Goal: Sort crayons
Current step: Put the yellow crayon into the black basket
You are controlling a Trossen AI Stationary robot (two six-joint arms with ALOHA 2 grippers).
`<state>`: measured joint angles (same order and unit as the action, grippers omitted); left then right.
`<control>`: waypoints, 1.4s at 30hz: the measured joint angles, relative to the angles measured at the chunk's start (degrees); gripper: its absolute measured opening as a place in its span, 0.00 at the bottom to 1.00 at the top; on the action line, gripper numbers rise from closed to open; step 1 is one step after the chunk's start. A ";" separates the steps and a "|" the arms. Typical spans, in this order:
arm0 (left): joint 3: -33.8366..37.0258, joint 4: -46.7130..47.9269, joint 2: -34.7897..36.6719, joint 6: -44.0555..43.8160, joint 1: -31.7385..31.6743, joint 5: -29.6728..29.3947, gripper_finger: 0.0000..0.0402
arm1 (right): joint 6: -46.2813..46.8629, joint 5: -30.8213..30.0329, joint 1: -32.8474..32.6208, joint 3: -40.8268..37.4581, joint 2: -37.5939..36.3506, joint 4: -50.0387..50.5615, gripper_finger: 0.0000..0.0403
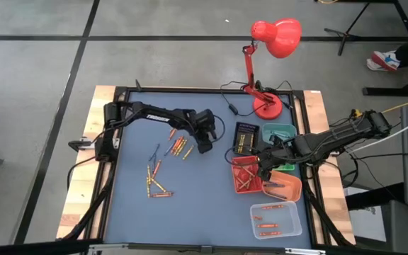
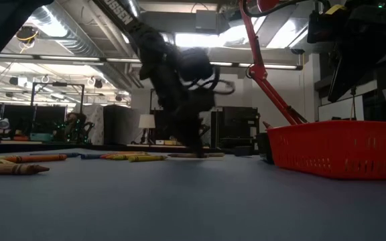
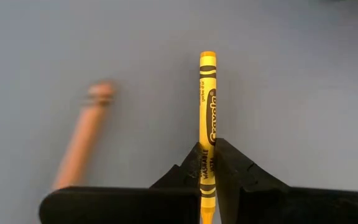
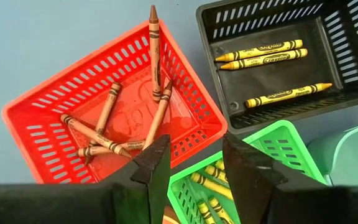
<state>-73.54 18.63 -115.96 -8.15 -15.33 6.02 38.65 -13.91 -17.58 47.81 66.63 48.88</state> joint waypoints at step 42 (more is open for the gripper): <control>-7.14 -39.06 -4.43 -20.23 12.22 -23.84 0.12 | -0.02 0.02 -0.07 0.00 0.00 -2.08 0.36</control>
<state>-80.68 -20.43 -120.40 -28.38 -3.11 -17.82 38.63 -13.89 -17.65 47.81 66.63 46.81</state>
